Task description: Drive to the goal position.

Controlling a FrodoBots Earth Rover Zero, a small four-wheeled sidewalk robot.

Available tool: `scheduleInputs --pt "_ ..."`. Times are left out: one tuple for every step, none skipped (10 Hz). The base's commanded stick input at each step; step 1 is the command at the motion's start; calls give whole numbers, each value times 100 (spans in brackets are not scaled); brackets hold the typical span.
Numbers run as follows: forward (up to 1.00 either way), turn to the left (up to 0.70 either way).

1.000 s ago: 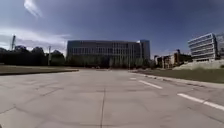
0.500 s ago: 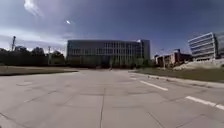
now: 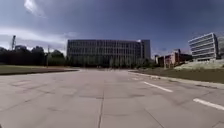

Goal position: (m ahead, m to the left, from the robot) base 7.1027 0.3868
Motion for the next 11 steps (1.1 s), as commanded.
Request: scheduleInputs --pt "50 0" --pt "50 0" --pt "50 0" --pt "50 0" --pt "50 0" --pt "50 0" --pt "50 0" --pt "50 0" --pt "50 0" --pt "50 0" --pt "50 0"
